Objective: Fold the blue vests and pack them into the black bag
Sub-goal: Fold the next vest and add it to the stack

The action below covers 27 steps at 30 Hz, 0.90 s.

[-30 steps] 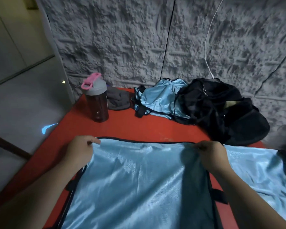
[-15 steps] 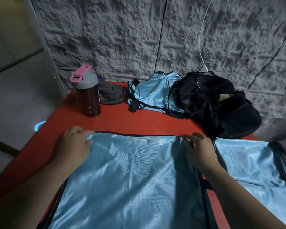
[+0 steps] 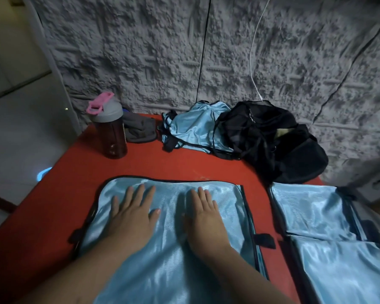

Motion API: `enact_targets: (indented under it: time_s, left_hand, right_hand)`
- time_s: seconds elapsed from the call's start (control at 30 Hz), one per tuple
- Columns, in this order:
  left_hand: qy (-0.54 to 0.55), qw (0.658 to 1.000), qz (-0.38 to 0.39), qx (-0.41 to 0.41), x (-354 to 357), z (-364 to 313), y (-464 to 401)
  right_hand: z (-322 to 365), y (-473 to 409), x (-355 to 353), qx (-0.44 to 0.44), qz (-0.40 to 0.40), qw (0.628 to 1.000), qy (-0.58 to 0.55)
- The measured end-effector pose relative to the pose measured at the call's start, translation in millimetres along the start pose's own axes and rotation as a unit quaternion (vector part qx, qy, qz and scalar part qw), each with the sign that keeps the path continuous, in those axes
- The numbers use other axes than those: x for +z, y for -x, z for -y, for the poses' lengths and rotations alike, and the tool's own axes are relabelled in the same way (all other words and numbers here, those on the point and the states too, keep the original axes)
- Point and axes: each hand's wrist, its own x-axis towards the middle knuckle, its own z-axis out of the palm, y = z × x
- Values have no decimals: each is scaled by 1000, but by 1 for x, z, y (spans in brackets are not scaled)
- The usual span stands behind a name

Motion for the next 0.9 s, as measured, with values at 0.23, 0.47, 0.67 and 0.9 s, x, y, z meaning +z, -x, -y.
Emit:
enact_targets:
  time_s: [0.23, 0.47, 0.67, 0.9]
  left_hand:
    - [14, 999, 9, 41, -5, 2, -11]
    - [18, 1000, -7, 7, 5, 18, -19]
    - [-19, 999, -11, -39, -1, 47, -22]
    - [-33, 998, -15, -48, -2, 54, -17]
  right_hand:
    - [4, -31, 5, 18, -1, 999, 50]
    - [-3, -27, 9, 13, 54, 994, 95]
    - [-36, -19, -1, 82, 18, 994, 73]
    - [-88, -8, -14, 114, 0, 988, 103]
